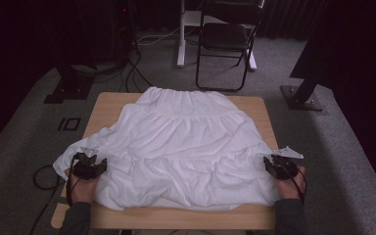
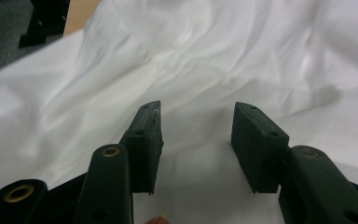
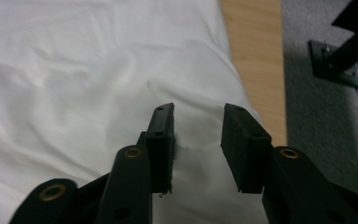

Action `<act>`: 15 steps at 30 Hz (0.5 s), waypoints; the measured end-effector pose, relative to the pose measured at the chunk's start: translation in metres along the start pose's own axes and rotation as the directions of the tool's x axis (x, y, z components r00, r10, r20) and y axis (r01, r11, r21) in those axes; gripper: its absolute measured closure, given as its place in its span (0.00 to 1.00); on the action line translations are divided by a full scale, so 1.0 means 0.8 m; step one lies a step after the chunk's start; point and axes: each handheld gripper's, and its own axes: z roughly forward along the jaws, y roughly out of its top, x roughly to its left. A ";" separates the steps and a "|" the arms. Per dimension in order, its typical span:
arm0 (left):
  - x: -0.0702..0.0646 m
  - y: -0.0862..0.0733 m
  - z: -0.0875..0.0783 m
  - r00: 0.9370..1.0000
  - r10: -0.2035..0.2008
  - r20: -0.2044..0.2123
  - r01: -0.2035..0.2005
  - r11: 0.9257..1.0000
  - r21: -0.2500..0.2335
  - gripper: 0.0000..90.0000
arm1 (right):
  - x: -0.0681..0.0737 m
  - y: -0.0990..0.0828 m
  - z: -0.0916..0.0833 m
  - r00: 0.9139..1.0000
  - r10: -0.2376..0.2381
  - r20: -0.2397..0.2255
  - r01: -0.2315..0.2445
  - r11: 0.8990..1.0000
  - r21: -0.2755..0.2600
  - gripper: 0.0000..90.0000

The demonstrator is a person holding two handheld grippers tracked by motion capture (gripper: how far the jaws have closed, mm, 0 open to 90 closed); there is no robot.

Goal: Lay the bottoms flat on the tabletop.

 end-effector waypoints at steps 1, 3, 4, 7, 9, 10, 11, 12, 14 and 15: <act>0.001 -0.002 0.001 1.000 -0.006 -0.003 0.006 1.000 0.006 0.57 | -0.004 -0.004 0.002 1.000 0.008 0.003 -0.008 1.000 0.008 0.65; 0.003 -0.006 0.006 1.000 -0.013 0.002 0.013 1.000 0.026 0.55 | -0.008 -0.012 0.009 1.000 0.026 0.003 -0.026 0.999 0.030 0.59; 0.004 -0.009 0.008 1.000 -0.017 0.011 0.016 1.000 0.018 0.54 | -0.008 -0.015 0.013 1.000 0.031 -0.001 -0.031 0.999 0.039 0.56; 0.011 -0.015 0.010 0.995 -0.084 0.048 0.084 0.996 0.002 0.53 | -0.006 -0.023 0.027 0.999 0.040 -0.020 -0.038 0.995 0.088 0.52; 0.015 -0.018 0.010 0.991 -0.119 0.063 0.120 0.993 -0.009 0.54 | -0.005 -0.027 0.031 0.999 0.046 -0.029 -0.043 0.995 0.087 0.54; 0.016 -0.019 0.008 0.990 -0.123 0.066 0.124 0.992 -0.013 0.60 | -0.006 -0.027 0.030 0.997 0.062 -0.040 -0.058 0.994 0.089 0.57; 0.016 -0.019 0.007 0.991 -0.118 0.070 0.119 0.993 -0.009 0.73 | -0.008 -0.027 0.030 0.996 0.072 -0.053 -0.067 0.993 0.093 0.61; 0.013 -0.018 0.006 0.992 -0.108 0.065 0.109 0.994 -0.006 0.81 | -0.009 -0.027 0.029 0.995 0.078 -0.063 -0.071 0.993 0.097 0.68; 0.007 -0.016 0.004 0.998 -0.058 0.021 0.058 0.998 0.015 0.95 | -0.010 -0.028 0.027 0.997 0.067 -0.044 -0.062 0.992 0.108 0.84; 0.003 -0.015 0.003 0.999 -0.038 0.003 0.038 0.999 0.023 0.96 | -0.010 -0.029 0.025 0.998 0.061 -0.020 -0.058 0.992 0.113 0.89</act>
